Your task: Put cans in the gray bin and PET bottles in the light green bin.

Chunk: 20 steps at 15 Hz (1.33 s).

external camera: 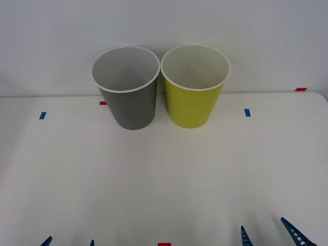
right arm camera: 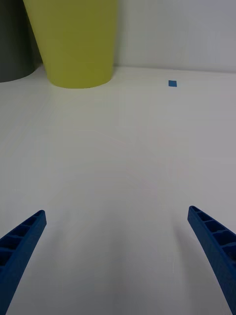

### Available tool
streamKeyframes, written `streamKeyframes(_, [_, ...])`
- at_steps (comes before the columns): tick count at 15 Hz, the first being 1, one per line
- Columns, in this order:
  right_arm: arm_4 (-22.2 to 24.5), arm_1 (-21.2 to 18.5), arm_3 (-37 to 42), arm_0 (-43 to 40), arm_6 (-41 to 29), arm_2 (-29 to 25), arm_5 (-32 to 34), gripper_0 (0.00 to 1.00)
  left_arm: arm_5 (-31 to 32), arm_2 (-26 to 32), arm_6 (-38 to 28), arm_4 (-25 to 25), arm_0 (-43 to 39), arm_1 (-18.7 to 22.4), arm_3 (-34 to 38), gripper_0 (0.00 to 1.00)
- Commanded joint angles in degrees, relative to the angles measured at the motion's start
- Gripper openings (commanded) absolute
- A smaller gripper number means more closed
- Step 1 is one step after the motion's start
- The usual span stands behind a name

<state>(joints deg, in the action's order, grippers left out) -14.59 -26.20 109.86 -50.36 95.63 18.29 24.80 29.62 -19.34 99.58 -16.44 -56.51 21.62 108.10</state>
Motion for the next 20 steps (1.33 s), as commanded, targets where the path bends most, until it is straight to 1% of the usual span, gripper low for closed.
streamKeyframes(1, [0.0,0.0,0.0,0.0,0.0,0.0,0.0,1.0,0.0,0.0,0.0,0.0,0.0,0.0,0.0,1.0])
streamKeyframes(20, [0.0,0.0,0.0,0.0,0.0,0.0,0.0,1.0,0.0,0.0,0.0,0.0,0.0,0.0,0.0,1.0])
